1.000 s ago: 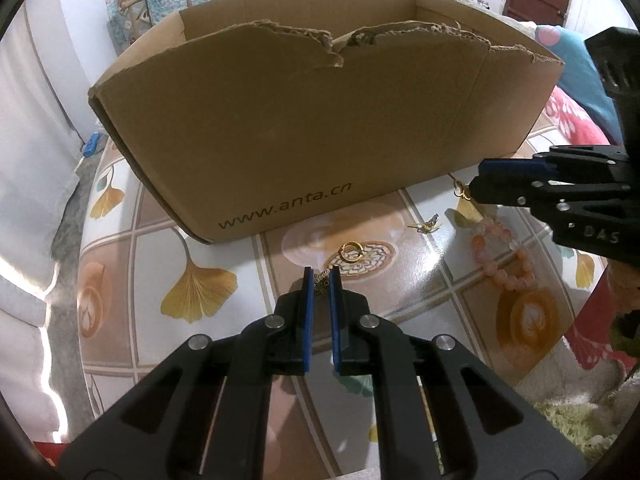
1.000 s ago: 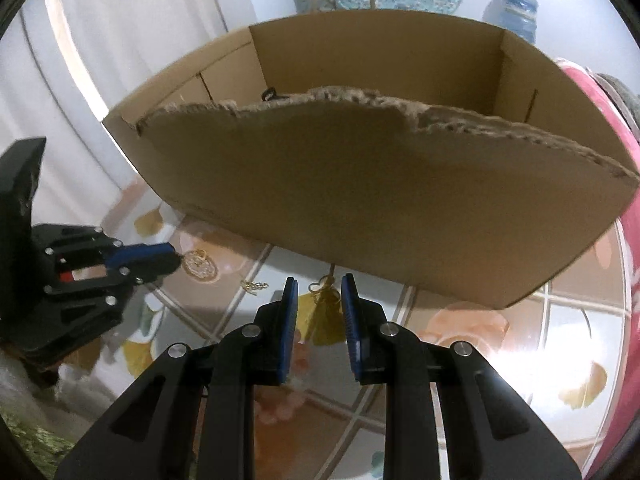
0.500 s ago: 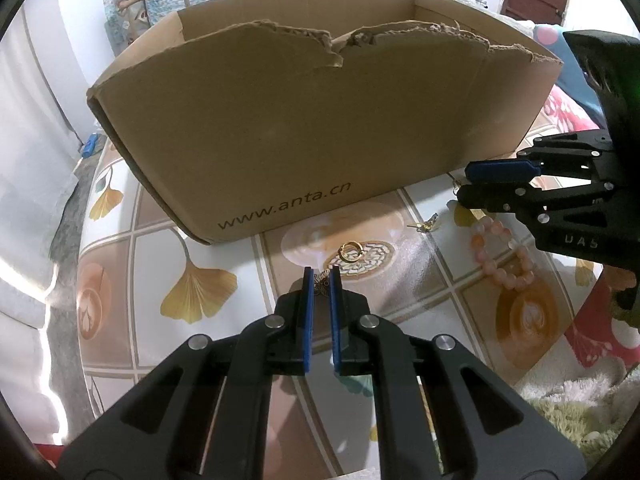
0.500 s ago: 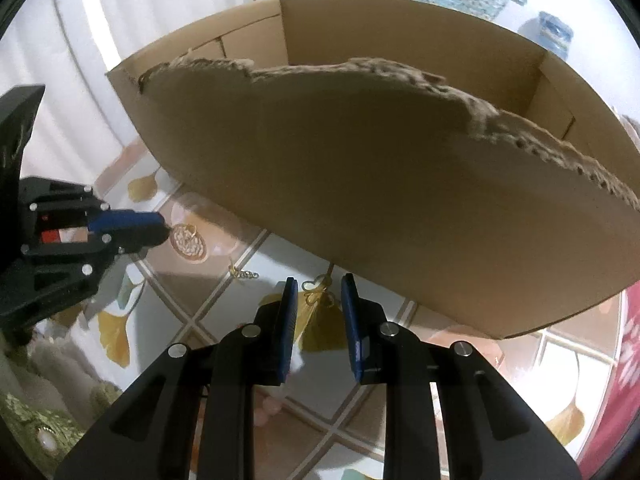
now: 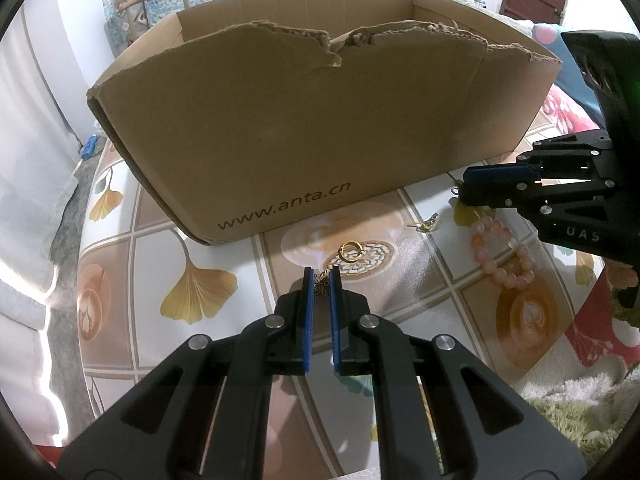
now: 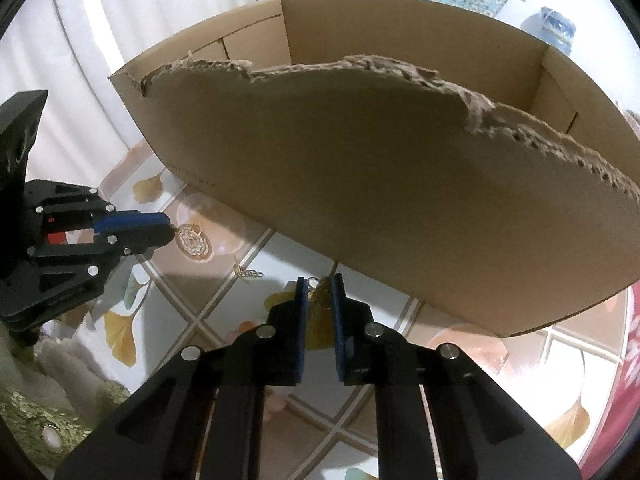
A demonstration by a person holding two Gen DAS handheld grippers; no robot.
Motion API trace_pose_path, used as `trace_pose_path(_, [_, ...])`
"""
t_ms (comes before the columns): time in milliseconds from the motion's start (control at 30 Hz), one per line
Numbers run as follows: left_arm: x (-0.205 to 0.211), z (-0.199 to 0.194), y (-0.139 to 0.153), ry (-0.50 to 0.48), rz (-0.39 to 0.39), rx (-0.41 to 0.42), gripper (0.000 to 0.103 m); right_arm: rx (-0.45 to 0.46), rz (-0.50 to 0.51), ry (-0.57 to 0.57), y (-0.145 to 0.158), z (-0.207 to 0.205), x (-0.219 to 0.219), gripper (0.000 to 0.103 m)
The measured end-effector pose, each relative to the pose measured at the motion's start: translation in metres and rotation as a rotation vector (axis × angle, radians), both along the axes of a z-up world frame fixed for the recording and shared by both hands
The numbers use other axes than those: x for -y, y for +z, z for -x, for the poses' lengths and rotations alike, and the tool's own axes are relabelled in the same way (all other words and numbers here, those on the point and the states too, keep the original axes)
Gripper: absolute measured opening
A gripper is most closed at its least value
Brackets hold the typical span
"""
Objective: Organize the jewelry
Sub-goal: 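Close the left gripper on the gold ring earring, then lift the earring and carry it over the box with the left gripper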
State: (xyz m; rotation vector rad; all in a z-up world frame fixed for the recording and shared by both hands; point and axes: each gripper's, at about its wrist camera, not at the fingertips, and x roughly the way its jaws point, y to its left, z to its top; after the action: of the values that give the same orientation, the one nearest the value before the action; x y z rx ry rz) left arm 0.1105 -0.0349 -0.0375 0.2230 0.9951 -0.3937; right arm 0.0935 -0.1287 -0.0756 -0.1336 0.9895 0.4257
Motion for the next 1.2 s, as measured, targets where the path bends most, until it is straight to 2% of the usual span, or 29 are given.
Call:
trace_pose_path(300, [-0.001, 0.000, 0.002, -0.004, 0.004, 0.002, 0.006, 0.023, -0.022, -0.005, 0.010, 0.006, 0.019, 0.012])
trace_pose_path(667, [-0.010, 0.017, 0.020, -0.007, 0.003, 0.057, 0.006, 0.064, -0.035, -0.019, 0.031, 0.021, 0.027, 0.012])
trace_pose_path(833, [-0.014, 0.028, 0.052, -0.020, 0.050, 0.118, 0.006, 0.107, -0.075, -0.013, 0.056, 0.038, 0.030, 0.012])
trace_pose_path(967, [-0.017, 0.026, 0.099, -0.072, 0.137, 0.215, 0.006, 0.192, -0.134, 0.003, 0.096, 0.046, 0.031, 0.012])
trace_pose_path(1067, [-0.003, 0.015, 0.131, -0.130, 0.192, 0.304, 0.006, 0.276, -0.168, 0.015, 0.131, 0.040, 0.039, 0.012])
trace_pose_path(1133, [0.010, -0.004, 0.140, -0.166, 0.204, 0.309, 0.006, 0.298, -0.174, 0.027, 0.144, 0.024, 0.044, 0.012])
trace_pose_path(1200, [0.023, -0.033, 0.139, -0.193, 0.209, 0.272, 0.006, 0.249, -0.177, 0.046, 0.146, -0.006, 0.049, 0.012])
